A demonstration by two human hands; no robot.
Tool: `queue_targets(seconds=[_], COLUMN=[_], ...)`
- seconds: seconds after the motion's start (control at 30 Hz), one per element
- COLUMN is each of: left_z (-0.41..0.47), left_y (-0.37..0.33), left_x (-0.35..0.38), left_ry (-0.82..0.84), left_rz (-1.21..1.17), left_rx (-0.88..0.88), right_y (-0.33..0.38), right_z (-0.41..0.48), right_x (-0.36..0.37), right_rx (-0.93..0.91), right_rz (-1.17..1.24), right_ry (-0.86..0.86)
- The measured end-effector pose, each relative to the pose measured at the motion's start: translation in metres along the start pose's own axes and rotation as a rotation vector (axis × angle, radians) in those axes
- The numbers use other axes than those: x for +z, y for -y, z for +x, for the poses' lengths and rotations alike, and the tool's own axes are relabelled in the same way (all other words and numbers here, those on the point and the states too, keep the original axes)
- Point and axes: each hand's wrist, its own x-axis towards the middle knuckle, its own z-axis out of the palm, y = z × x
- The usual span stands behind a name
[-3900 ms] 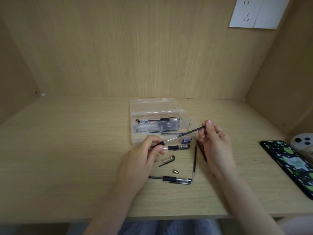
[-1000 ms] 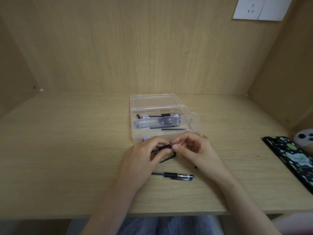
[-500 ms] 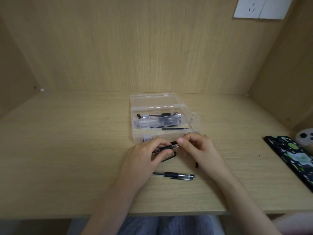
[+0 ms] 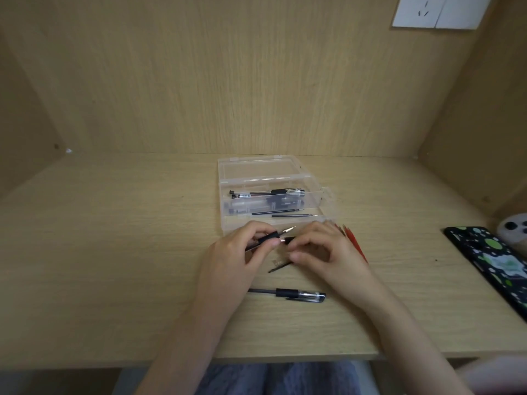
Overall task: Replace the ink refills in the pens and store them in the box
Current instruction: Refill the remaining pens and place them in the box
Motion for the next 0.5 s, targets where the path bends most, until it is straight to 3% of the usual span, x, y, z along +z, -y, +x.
queue_targets(seconds=[0.23, 0.5], left_z=[-0.0001, 0.0002], left_y=[0.0017, -0.0002], left_x=[0.0017, 0.0000], left_ry=[0.028, 0.009], left_rz=[-0.033, -0.037], left_rx=[-0.002, -0.030], right_y=[-0.0043, -0.0030], right_z=[-0.0014, -0.0030], right_x=[0.0026, -0.0061], right_rx=[-0.035, 0.088], right_rz=[-0.182, 0.133], right_ry=[0.078, -0.201])
